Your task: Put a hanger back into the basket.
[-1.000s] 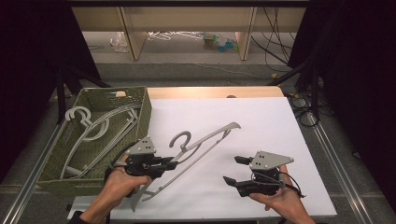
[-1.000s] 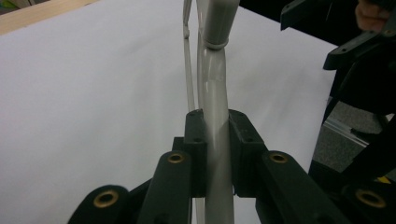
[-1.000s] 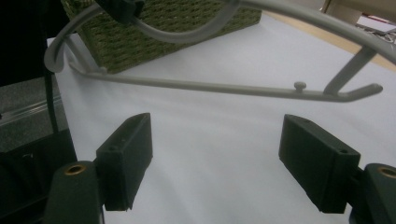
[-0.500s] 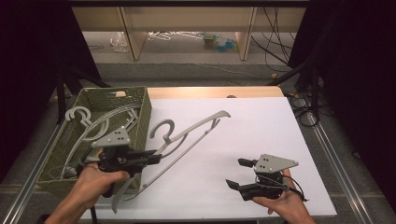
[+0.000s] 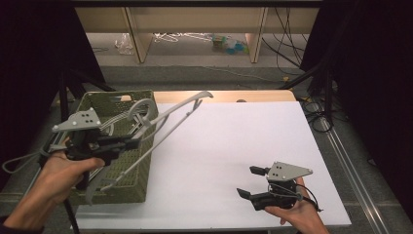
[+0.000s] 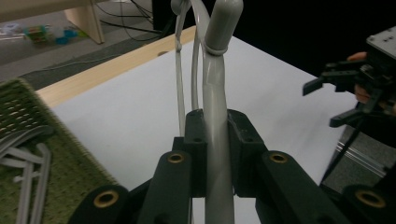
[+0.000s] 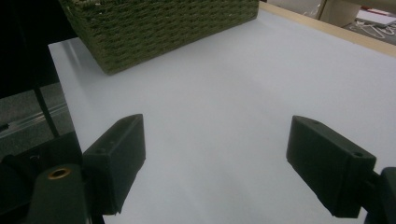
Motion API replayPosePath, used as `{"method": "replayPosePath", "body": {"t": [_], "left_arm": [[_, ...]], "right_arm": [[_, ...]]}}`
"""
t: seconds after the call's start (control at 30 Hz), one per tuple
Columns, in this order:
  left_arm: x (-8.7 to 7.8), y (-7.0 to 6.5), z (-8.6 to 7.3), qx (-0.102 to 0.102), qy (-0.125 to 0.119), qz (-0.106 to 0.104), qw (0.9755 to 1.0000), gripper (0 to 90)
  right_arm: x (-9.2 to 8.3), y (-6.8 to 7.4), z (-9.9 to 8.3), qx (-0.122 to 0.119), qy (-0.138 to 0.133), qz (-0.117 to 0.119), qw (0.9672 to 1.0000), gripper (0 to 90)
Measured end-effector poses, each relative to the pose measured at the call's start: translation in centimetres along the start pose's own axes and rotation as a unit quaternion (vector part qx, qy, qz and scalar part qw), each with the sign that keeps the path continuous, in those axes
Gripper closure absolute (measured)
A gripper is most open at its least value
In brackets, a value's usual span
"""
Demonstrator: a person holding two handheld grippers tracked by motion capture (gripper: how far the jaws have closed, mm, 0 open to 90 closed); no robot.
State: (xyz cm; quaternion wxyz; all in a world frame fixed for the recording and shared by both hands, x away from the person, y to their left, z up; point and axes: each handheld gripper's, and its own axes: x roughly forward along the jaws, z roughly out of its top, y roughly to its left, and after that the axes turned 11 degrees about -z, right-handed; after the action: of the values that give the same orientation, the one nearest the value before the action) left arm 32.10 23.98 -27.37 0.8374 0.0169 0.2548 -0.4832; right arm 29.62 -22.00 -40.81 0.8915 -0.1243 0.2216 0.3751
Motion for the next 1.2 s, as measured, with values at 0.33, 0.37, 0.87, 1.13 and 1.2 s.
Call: {"method": "replayPosePath", "body": {"t": [0.33,0.37,0.87,1.13,1.2], "left_arm": [[-2.4,5.2,-1.0,-0.031,-0.01,0.05,0.9982,79.1],[-2.6,5.6,-1.1,-0.032,-0.008,0.055,0.9979,79.0],[-4.0,9.9,-2.3,-0.032,-0.013,0.11,0.9934,79.0],[-4.4,11.5,-3.5,-0.039,0.001,0.119,0.9921,79.0],[-4.6,11.8,-3.8,-0.044,0.002,0.117,0.9922,79.0]], "right_arm": [[0.1,-0.2,-0.1,0.003,0.006,0.001,1.0,20.7],[0.1,-0.2,-0.1,0.003,0.005,0.001,1.0,20.7],[0.3,-0.2,-0.3,0.003,0.008,0.002,1.0,20.9],[0.3,-0.2,-0.3,0.001,0.01,0.003,0.9999,21.0],[0.4,-0.2,-0.3,0.001,0.009,0.001,1.0,21.0]]}}
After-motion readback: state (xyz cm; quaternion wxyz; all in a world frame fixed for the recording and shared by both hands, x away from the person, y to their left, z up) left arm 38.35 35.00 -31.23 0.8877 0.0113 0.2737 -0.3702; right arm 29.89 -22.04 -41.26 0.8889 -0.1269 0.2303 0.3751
